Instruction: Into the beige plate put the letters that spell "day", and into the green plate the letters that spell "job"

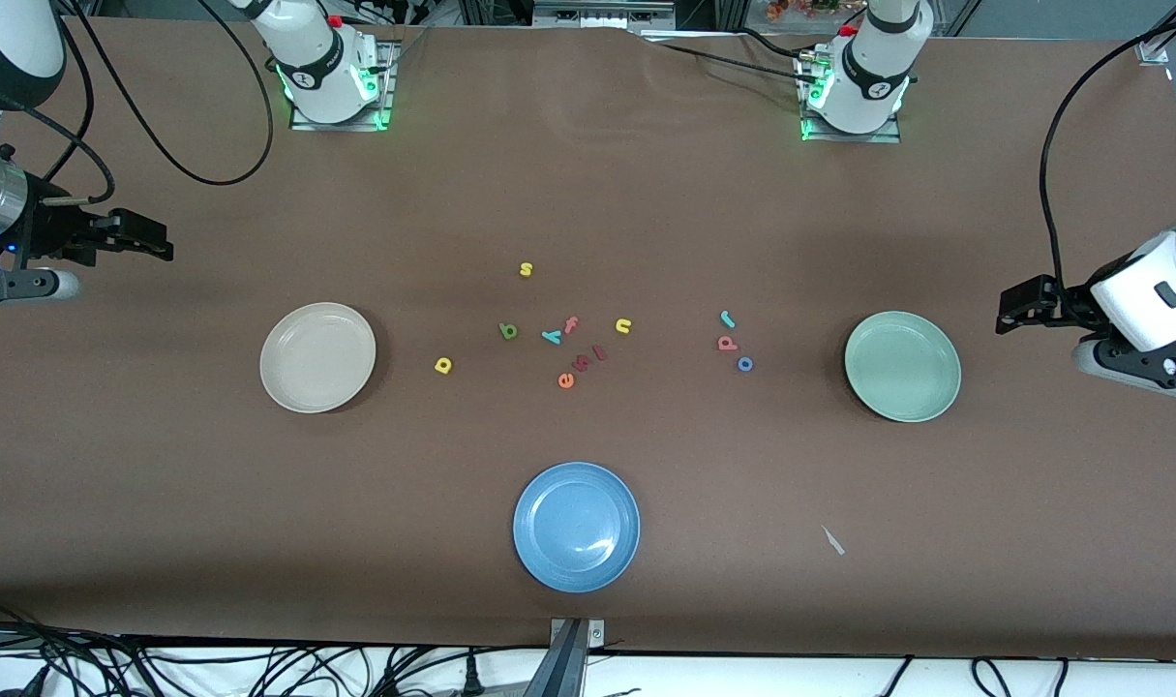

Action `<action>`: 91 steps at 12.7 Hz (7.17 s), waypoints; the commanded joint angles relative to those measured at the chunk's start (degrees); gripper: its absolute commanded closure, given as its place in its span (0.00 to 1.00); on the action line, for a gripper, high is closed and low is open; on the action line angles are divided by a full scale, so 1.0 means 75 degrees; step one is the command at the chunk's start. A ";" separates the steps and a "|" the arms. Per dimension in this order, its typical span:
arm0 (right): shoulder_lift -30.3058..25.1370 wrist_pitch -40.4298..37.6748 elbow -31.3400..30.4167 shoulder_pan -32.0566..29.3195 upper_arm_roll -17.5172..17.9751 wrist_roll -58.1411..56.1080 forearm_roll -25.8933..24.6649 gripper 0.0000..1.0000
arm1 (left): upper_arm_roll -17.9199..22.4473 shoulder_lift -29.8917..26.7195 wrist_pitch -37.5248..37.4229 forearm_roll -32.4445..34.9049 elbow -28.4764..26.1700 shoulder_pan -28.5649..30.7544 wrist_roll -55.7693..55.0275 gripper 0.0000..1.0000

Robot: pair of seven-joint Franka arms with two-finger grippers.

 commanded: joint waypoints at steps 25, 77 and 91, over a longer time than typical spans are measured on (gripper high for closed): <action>0.0259 -0.0107 0.0213 -0.0067 -0.0023 -0.0157 -0.0053 0.00 | -0.0055 -0.0072 -0.0049 -0.0161 -0.0125 0.0023 0.0189 0.01; 0.0271 -0.0072 0.0224 -0.0067 -0.0269 -0.0216 0.0041 0.00 | -0.0067 0.0022 -0.0389 -0.1002 -0.0230 -0.0070 -0.0383 0.00; 0.0493 0.0209 0.0224 0.0237 -0.0198 -0.0029 0.0463 0.00 | -0.0149 0.2246 0.5048 -0.0821 -0.3288 -0.2260 -0.6041 0.02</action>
